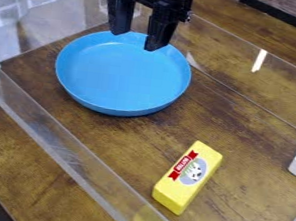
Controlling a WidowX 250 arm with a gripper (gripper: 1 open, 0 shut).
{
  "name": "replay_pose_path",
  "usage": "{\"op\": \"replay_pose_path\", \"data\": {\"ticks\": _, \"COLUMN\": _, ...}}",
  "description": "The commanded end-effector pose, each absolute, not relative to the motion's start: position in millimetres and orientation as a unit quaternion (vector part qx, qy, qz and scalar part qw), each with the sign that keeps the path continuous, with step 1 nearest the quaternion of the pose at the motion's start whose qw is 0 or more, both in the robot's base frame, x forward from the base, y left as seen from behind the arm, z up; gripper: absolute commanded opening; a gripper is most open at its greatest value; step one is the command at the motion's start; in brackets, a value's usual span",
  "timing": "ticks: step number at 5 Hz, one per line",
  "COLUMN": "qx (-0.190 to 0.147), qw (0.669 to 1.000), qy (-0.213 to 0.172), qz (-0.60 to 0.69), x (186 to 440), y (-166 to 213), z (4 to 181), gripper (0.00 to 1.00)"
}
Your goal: Put the yellow block in the blue tray
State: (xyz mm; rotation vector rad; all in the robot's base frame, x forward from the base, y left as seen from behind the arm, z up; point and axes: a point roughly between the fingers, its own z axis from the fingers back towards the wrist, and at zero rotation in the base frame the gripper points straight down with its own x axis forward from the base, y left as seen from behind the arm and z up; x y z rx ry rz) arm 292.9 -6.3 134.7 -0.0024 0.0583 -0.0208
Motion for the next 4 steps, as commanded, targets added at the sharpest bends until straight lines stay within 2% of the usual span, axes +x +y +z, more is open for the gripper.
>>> {"op": "replay_pose_path", "data": {"ticks": 1, "qx": -0.001, "qw": 0.999, "qy": 0.035, "qz": -0.019, "x": 294, "y": -14, "z": 134.2, "gripper": 1.0}}
{"op": "replay_pose_path", "data": {"ticks": 2, "qx": 0.001, "qw": 0.999, "qy": 0.04, "qz": -0.034, "x": 285, "y": -32, "z": 129.2, "gripper": 1.0}}
{"op": "replay_pose_path", "data": {"ticks": 4, "qx": 0.016, "qw": 0.998, "qy": 0.041, "qz": -0.048, "x": 271, "y": -76, "z": 99.0, "gripper": 1.0}}
